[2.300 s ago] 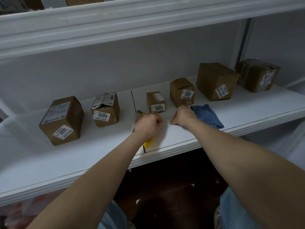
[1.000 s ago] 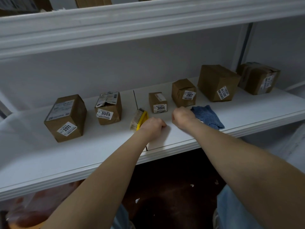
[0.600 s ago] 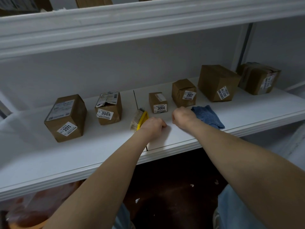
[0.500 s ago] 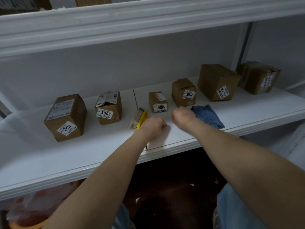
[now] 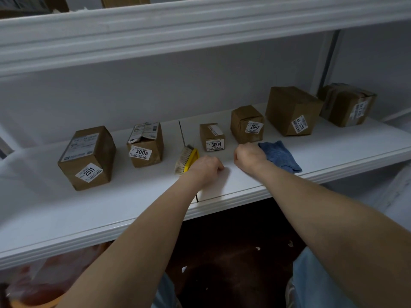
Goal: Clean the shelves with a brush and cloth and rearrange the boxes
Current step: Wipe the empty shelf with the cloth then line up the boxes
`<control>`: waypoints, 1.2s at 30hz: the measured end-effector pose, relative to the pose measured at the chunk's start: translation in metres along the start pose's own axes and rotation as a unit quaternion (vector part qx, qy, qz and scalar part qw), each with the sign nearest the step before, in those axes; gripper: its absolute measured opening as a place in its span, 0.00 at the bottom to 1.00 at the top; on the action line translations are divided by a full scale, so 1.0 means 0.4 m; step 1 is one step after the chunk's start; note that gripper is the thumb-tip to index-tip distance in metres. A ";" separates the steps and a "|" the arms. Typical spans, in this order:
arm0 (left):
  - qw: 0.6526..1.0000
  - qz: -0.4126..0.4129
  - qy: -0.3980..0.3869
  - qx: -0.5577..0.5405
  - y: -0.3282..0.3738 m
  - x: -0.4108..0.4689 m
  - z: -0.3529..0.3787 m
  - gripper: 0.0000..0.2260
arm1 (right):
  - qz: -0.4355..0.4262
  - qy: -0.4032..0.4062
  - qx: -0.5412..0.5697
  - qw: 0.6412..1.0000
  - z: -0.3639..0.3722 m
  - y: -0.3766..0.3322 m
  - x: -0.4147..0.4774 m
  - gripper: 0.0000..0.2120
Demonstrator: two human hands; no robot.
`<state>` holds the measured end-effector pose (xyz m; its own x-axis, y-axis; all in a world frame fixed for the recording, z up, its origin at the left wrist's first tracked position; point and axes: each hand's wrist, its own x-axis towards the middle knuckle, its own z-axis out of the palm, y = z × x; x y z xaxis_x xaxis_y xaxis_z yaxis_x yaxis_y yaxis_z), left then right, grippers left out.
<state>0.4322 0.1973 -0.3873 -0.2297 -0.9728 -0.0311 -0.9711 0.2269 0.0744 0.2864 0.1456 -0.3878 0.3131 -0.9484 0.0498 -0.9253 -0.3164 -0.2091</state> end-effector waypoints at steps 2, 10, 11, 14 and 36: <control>1.000 -0.001 0.000 0.001 -0.002 0.000 -0.001 0.15 | 0.006 -0.019 0.009 1.000 -0.007 0.003 0.001 0.12; 1.000 -0.003 0.001 0.007 -0.003 0.001 0.002 0.13 | -0.024 -0.030 -0.049 0.998 -0.013 -0.013 0.008 0.15; 1.000 -0.004 0.002 0.007 -0.002 -0.001 0.001 0.13 | -0.030 -0.022 -0.066 0.997 -0.012 -0.016 0.004 0.14; 1.000 -0.005 -0.001 0.004 0.000 -0.003 -0.001 0.13 | -0.039 0.003 -0.102 0.994 0.003 -0.013 0.000 0.12; 1.000 -0.004 -0.005 0.000 -0.002 0.000 -0.002 0.15 | -0.035 -0.050 -0.062 0.996 0.036 -0.002 0.009 0.16</control>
<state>0.4331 0.1972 -0.3865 -0.2222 -0.9741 -0.0419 -0.9730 0.2187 0.0737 0.2914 0.1427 -0.4016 0.3918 -0.9193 -0.0382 -0.9178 -0.3875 -0.0867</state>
